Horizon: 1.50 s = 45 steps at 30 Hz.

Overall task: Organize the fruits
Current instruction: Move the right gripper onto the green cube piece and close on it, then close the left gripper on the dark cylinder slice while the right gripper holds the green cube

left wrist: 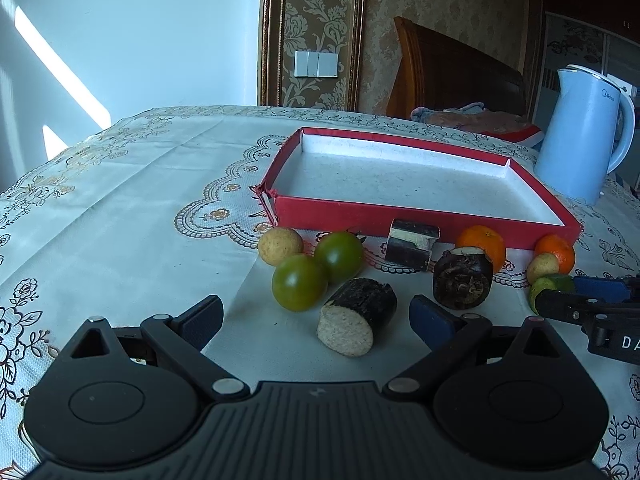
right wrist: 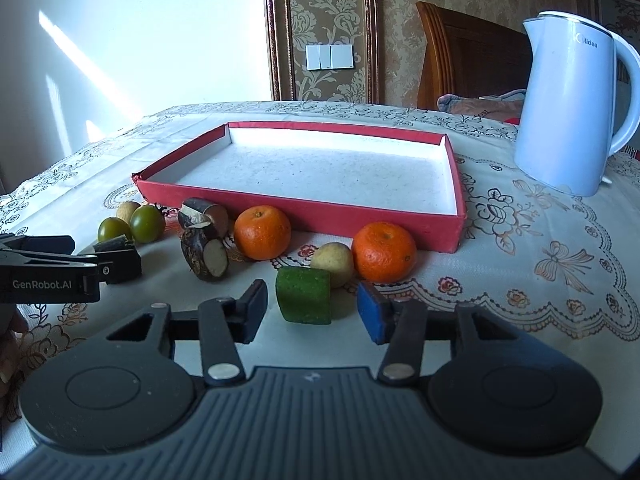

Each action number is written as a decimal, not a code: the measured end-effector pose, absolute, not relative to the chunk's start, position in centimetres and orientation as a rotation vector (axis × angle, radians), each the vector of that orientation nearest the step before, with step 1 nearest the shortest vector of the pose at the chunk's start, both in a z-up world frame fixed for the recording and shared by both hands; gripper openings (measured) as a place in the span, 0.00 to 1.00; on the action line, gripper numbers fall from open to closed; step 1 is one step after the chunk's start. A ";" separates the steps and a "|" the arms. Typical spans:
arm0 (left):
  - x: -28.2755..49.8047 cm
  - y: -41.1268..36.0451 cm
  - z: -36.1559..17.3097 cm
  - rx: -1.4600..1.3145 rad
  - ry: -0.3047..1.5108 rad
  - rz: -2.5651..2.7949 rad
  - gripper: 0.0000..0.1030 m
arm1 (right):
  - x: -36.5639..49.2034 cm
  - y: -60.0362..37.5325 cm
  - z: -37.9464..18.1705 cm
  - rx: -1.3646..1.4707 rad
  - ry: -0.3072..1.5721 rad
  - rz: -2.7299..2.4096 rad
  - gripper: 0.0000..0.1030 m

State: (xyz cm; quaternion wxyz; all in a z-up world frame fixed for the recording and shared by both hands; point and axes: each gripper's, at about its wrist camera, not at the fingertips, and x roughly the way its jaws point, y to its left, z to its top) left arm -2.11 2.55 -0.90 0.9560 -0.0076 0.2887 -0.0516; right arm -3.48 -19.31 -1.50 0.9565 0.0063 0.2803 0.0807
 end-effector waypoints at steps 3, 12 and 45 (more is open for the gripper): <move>-2.1 2.6 -0.9 -0.019 0.587 -0.104 0.97 | -3.1 -19.2 -1.6 0.015 0.584 0.166 0.47; -2.2 2.5 -0.9 -0.011 0.587 -0.102 0.97 | -2.8 -19.9 -2.0 0.075 0.603 0.179 0.25; -2.8 2.1 -0.6 0.000 0.543 -0.171 0.86 | -2.9 -20.7 -2.2 0.137 0.594 0.186 0.25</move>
